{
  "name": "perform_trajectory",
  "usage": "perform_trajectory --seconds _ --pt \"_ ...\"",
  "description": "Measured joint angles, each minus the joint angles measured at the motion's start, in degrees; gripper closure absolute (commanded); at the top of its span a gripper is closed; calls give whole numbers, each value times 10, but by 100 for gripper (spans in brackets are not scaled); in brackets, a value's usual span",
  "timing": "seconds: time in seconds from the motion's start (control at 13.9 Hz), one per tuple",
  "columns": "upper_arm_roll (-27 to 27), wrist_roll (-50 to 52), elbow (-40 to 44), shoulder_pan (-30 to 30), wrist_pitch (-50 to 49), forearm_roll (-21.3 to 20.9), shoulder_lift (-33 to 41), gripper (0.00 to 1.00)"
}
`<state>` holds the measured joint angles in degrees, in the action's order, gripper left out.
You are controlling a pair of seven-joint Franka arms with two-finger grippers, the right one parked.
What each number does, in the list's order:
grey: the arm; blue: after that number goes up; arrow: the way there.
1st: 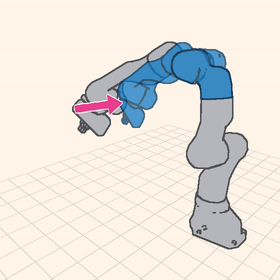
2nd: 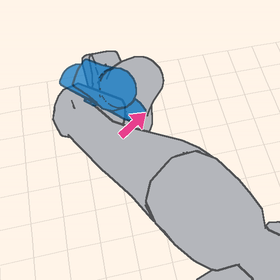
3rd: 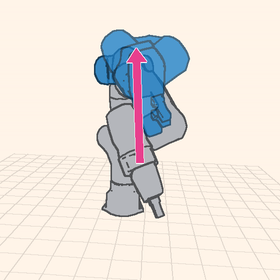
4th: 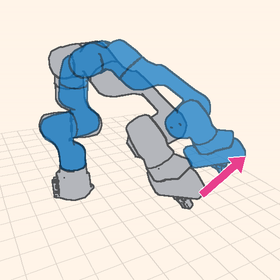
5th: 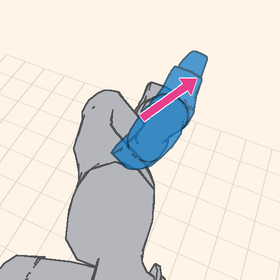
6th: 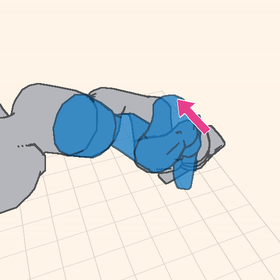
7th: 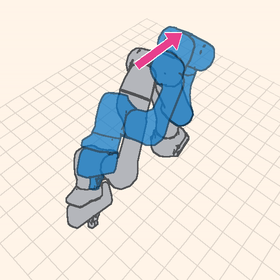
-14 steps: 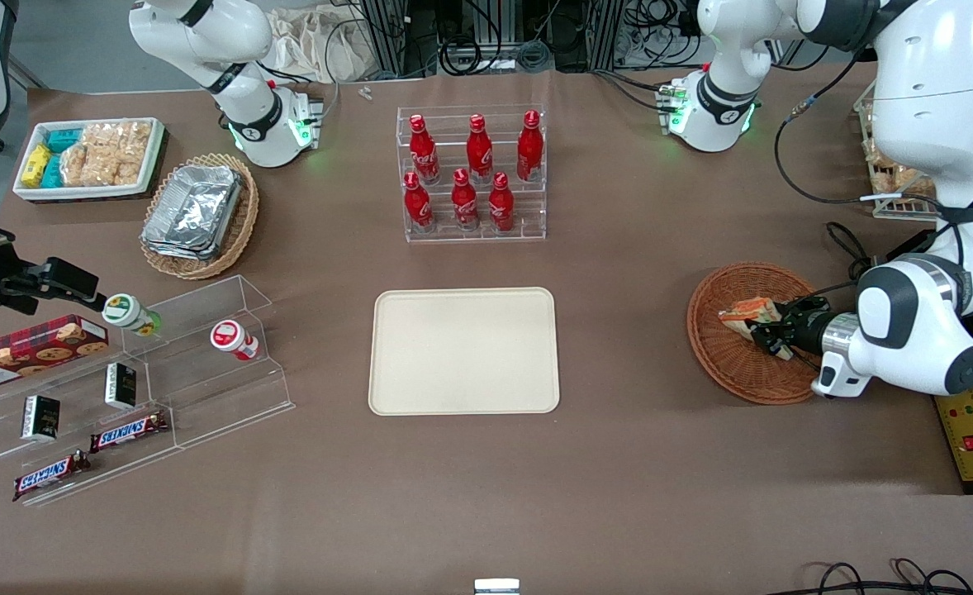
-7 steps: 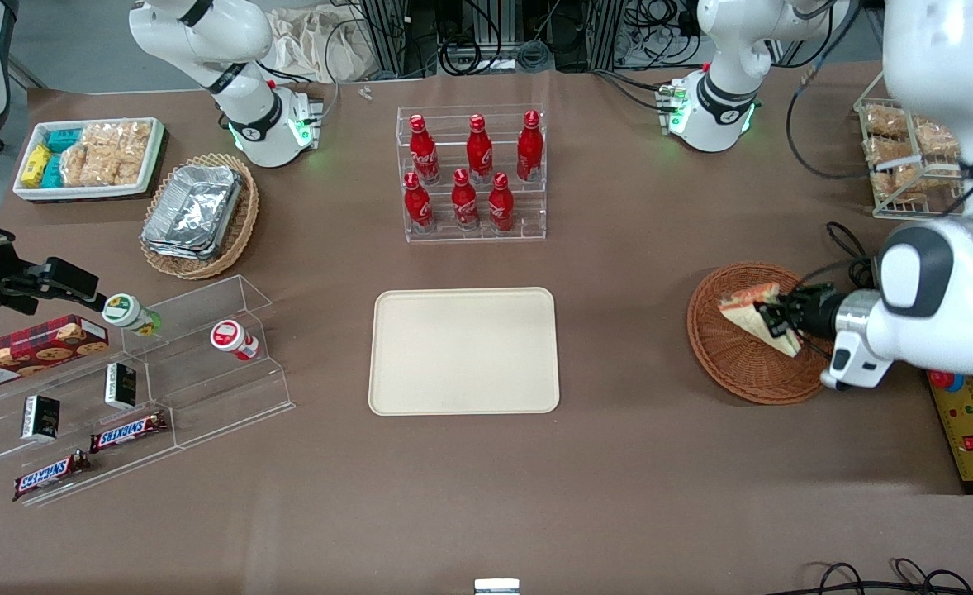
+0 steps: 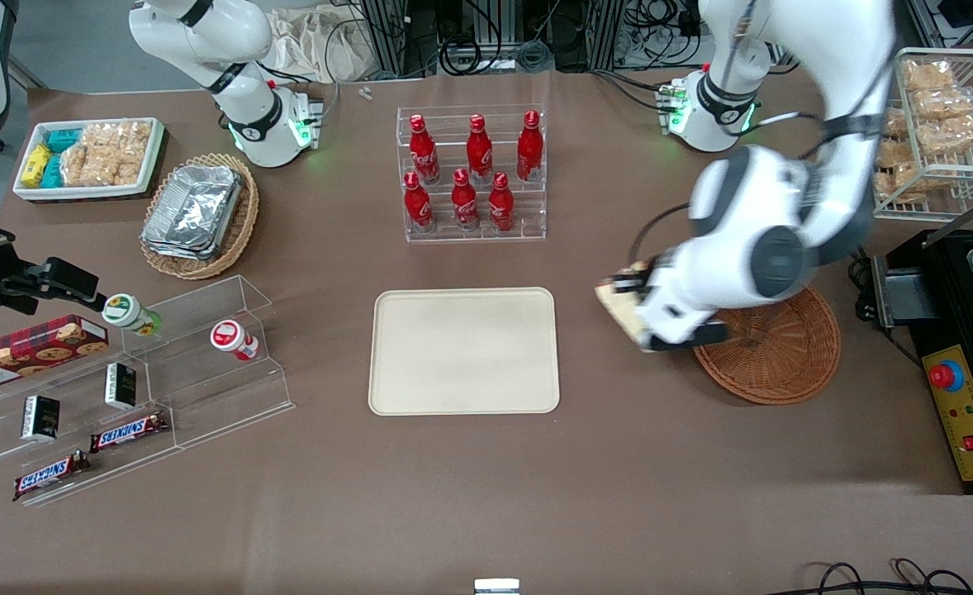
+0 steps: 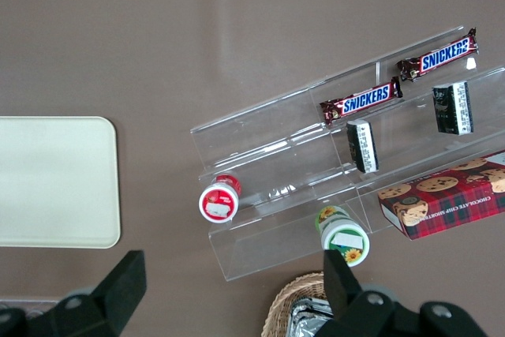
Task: Place sandwich from basket to tray
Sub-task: 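Lift the sandwich out of the basket and carry it toward the cream tray, then lower the sandwich onto the cream tray and open the left gripper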
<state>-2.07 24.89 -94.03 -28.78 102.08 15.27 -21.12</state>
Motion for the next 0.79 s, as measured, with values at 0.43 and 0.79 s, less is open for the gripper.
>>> perform_trajectory --seconds 0.43,0.79 --pt "0 1 28 -100 101 -57 -115 100" --pt "0 0 96 -104 104 -58 -179 74"
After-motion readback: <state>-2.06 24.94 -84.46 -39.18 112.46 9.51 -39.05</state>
